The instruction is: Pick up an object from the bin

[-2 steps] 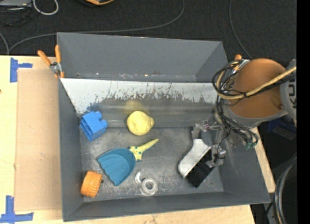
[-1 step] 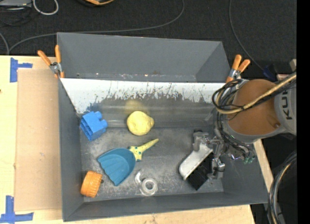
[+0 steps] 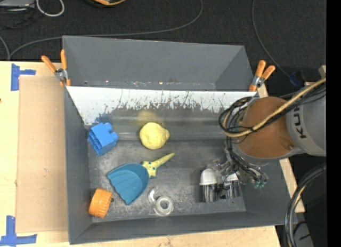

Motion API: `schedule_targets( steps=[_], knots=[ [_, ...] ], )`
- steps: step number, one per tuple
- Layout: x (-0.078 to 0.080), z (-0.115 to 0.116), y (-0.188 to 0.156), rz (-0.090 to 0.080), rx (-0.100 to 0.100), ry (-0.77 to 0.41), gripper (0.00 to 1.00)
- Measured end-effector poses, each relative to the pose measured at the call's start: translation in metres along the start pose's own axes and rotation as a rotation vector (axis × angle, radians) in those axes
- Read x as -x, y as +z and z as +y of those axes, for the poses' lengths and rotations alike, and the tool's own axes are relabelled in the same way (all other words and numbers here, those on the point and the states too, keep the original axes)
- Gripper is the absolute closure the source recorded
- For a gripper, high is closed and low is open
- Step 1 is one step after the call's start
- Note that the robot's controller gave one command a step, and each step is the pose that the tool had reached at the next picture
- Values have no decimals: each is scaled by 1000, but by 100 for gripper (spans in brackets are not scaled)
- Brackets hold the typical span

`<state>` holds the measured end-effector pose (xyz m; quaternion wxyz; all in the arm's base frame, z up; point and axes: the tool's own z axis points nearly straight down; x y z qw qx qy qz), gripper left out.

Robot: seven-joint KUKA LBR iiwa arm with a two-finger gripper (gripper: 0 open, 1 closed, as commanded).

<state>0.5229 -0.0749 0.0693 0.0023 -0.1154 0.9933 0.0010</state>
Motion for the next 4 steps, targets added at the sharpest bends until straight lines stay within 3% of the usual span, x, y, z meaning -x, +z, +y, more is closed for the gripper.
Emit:
schedule_targets(
  steps=[1, 2, 4],
  knots=[
    [-1, 0, 0, 2, 0, 0, 0],
    [0, 0, 0, 0, 0, -3, 100],
    [-4, 1, 0, 2, 3, -6, 100]
  ],
)
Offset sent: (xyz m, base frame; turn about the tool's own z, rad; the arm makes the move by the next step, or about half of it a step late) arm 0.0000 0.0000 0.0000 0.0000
